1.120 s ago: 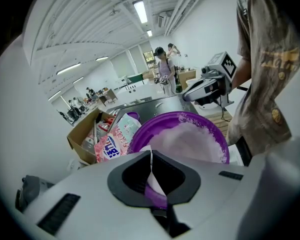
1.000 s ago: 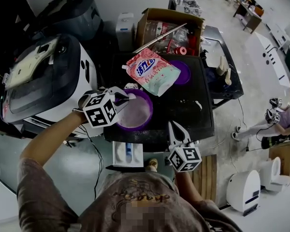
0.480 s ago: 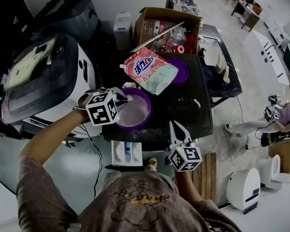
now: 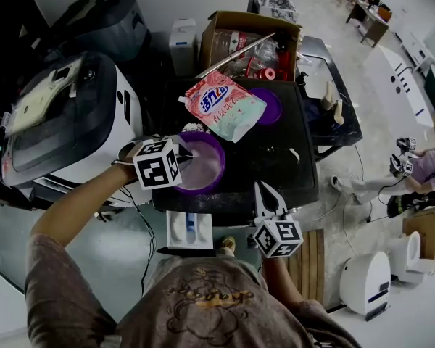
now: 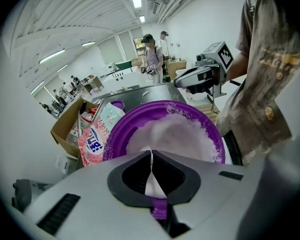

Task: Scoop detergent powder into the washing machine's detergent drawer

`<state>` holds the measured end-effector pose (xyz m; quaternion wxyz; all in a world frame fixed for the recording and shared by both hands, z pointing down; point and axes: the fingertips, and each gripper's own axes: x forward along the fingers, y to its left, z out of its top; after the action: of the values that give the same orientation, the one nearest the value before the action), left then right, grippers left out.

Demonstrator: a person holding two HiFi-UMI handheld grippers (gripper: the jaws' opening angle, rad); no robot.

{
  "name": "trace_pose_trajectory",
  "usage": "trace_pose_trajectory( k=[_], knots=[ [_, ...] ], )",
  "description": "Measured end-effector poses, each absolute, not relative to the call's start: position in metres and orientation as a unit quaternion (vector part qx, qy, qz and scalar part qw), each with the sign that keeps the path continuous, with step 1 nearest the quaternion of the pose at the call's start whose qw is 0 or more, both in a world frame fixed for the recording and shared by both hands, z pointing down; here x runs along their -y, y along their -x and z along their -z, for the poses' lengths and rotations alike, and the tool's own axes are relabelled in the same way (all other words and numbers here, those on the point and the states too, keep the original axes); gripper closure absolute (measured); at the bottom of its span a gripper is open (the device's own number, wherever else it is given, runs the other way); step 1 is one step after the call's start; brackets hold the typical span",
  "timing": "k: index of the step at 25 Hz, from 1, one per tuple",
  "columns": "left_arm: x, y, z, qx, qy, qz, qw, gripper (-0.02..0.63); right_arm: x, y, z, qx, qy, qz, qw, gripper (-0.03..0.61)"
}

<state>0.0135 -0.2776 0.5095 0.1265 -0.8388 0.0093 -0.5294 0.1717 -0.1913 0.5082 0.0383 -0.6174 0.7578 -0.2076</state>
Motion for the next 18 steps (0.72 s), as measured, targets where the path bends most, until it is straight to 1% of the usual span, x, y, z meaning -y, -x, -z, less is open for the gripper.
trace_pose_trajectory(
  k=[18],
  knots=[
    [0.255,-0.011,-0.512,0.038,0.832,0.548,0.08,0.588,0.191,-0.172,-0.509,-0.76,0.616,0.204,0.036,0.577]
  ],
)
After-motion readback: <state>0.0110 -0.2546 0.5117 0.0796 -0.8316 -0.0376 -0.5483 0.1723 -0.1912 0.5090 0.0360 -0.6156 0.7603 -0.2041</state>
